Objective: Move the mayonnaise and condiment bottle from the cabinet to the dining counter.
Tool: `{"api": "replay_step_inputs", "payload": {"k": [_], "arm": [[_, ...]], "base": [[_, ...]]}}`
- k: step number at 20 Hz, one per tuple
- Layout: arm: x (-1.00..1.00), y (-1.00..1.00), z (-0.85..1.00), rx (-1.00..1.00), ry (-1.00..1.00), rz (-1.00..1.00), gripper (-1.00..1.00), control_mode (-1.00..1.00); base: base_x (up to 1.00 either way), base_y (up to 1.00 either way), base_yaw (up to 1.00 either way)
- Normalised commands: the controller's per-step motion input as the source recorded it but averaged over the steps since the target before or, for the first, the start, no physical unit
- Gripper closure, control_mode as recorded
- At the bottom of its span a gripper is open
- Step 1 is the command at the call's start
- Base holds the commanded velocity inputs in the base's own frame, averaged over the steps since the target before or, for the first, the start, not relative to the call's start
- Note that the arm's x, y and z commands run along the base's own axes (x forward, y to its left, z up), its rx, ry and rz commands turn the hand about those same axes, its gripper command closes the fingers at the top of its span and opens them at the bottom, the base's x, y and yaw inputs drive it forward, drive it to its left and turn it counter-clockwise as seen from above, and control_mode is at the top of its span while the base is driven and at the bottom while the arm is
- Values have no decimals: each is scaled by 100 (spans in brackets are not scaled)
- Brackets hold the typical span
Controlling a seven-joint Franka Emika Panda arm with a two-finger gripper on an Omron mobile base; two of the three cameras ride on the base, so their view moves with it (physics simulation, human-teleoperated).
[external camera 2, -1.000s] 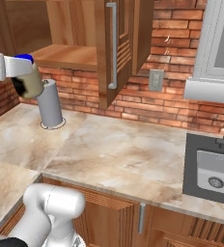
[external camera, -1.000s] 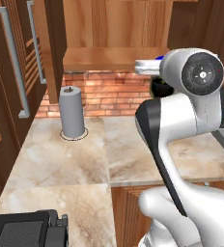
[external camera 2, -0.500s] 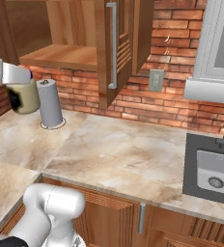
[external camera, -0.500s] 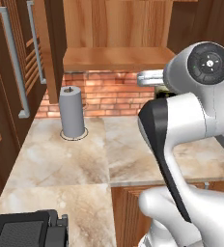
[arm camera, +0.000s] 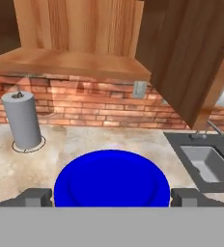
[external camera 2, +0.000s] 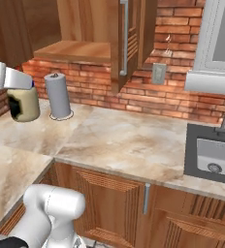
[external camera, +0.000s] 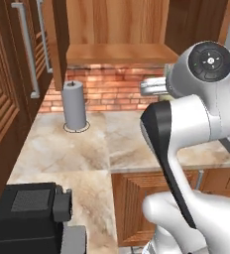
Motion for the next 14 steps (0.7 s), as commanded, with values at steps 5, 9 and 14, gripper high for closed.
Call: {"api": "replay_step_inputs", "payload": {"k": [5,9,14], "arm": [[0,0,0,0,0,0,100,100],[0,0,0,0,0,0,100,100],[0,0,0,0,0,0,100,100]], "base": [[-100,-41,-10],[-92,-57,-15],[-32,-81,-37]]}}
